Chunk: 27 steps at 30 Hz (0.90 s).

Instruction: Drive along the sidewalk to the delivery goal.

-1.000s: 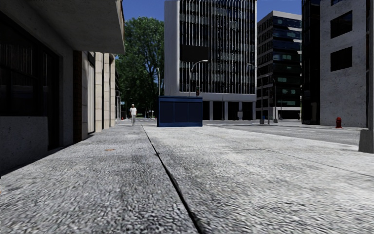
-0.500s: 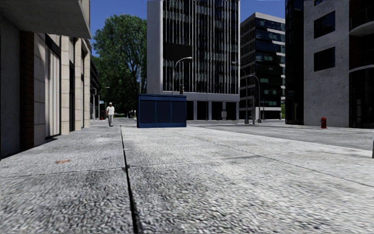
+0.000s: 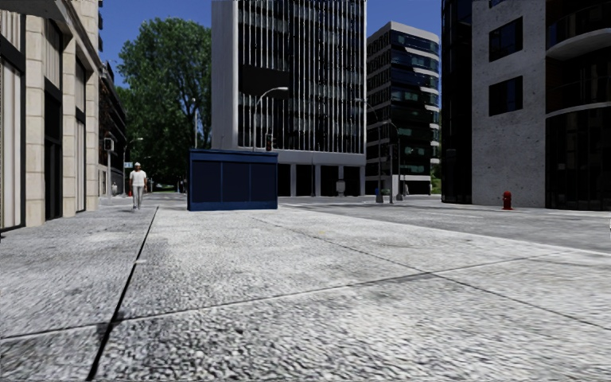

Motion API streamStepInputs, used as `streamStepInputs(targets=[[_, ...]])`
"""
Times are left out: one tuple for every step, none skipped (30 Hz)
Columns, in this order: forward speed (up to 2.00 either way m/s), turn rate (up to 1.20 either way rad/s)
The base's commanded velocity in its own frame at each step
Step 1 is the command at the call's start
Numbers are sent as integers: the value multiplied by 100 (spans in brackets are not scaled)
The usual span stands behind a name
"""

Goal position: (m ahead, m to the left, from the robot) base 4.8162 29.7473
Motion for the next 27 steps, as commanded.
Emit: streamStepInputs(targets=[[200, -31], [200, -31], [200, -31], [200, -31], [200, -24], [200, -18], [200, -12], [200, -9], [200, 0], [200, 0], [200, 0], [200, 0], [200, 0], [200, 0], [200, 0], [200, 0], [200, 0], [200, 0], [200, 0], [200, 0], [200, 11], [200, 20], [200, 25], [200, 28], [200, 35], [200, 37], [200, 38]])
